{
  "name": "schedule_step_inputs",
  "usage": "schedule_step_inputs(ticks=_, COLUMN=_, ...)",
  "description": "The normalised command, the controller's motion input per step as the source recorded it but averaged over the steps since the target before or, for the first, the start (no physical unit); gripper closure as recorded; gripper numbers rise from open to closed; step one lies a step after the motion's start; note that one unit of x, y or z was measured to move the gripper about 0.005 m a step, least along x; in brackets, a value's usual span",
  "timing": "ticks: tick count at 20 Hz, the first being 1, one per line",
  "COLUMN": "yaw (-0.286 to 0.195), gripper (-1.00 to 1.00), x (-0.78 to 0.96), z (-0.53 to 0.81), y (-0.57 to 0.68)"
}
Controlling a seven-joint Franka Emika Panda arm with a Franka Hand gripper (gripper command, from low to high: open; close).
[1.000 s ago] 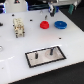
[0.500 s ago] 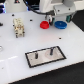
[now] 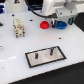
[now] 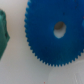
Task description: Insert the blue gear onto the right peg, followed by the red gear
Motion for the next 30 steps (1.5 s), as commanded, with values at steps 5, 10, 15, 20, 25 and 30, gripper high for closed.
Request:
schedule_step_inputs(ticks=5, yaw=0.000, gripper=1.00, x=-0.08, z=-0.11, y=0.00)
schedule_step_inputs(ticks=10, yaw=0.000, gripper=1.00, x=0.00, z=-0.02, y=-0.01)
schedule_step_inputs(ticks=15, yaw=0.000, gripper=1.00, x=0.25, z=0.34, y=-0.07)
schedule_step_inputs(ticks=20, yaw=0.000, gripper=1.00, x=0.48, z=0.61, y=-0.29)
schedule_step_inputs(ticks=25, yaw=0.000, gripper=1.00, x=0.62, z=0.57, y=-0.36)
schedule_step_inputs(ticks=30, yaw=0.000, gripper=1.00, x=0.66, z=0.54, y=-0.35)
